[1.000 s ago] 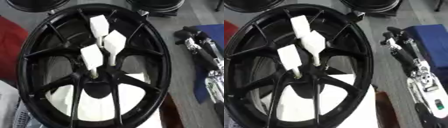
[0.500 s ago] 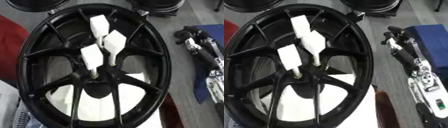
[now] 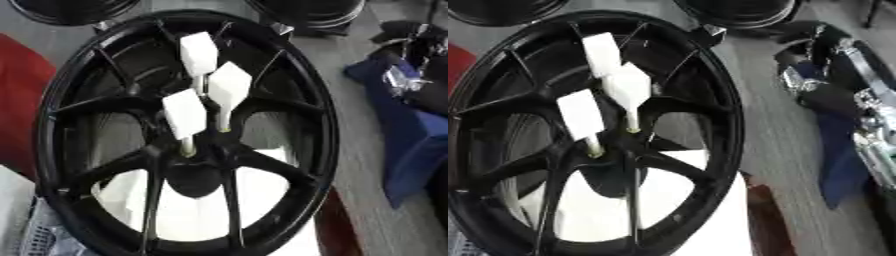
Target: Pull the pin out of the wheel hub.
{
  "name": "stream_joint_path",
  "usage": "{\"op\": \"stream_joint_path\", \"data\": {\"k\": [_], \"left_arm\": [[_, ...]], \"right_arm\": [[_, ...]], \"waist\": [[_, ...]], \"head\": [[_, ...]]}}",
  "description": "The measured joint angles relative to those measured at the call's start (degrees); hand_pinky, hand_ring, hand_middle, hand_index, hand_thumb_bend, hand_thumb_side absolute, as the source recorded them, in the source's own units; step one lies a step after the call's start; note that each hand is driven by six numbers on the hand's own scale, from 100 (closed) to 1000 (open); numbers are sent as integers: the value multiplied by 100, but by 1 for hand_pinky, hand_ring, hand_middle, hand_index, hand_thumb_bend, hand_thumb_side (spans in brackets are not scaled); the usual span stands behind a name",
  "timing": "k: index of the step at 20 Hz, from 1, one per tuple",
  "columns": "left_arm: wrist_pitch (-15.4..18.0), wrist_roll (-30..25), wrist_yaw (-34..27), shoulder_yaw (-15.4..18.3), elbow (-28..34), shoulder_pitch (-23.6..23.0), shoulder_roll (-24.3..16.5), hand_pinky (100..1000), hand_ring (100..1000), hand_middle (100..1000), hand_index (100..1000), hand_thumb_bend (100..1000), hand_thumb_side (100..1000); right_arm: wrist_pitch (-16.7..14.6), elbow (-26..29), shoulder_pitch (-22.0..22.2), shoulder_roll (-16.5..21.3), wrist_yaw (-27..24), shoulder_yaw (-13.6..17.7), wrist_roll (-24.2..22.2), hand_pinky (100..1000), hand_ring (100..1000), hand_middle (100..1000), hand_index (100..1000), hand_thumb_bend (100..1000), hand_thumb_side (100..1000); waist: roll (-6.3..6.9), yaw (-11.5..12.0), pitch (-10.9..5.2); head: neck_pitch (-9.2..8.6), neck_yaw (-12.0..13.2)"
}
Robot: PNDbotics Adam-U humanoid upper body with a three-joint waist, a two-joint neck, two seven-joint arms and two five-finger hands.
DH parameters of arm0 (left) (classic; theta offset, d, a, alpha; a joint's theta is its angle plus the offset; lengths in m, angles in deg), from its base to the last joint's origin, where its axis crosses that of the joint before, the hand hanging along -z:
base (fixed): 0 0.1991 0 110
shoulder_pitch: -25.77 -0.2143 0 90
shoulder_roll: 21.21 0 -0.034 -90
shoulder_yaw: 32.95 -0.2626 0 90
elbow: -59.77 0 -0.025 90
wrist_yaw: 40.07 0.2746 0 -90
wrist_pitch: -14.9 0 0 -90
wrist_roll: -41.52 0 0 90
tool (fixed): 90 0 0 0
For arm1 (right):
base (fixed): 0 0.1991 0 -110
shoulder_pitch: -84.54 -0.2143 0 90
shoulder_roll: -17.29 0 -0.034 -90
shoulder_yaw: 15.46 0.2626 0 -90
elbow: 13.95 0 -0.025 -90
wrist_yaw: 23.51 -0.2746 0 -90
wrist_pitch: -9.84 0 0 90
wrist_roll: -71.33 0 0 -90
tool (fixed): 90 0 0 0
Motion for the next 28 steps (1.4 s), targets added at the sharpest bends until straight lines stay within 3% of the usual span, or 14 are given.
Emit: {"op": "stream_joint_path", "data": {"k": [1,7,14,22,28], "left_arm": [[0,0,1,0,0,0,-13,755,678,563,720,239,662],[2,-2,23,-2,-29,1,-23,754,677,562,720,240,660],[0,-8,39,-12,-41,24,-65,754,675,559,719,240,661],[-24,-40,45,-45,-69,50,-66,754,675,559,719,240,661],[-25,-81,45,-75,-70,72,-78,754,674,558,719,241,660]], "right_arm": [[-53,5,-70,185,-24,-21,-99,894,705,710,805,126,191],[-306,15,-646,1167,-99,-228,-808,884,723,710,800,205,201],[-648,42,-1362,1895,61,-546,-1846,875,755,720,798,315,258],[-1053,47,-2093,2035,360,-1043,-3134,876,764,705,797,359,339],[-1078,57,-2801,1895,498,-1490,-3832,872,763,701,790,374,349]], "waist": [[1,7,-2],[-30,97,-8],[-101,212,-7],[-175,286,-6],[-210,350,-7]], "head": [[1,0],[2,-47],[-2,-119],[-2,-217],[-2,-318]]}}
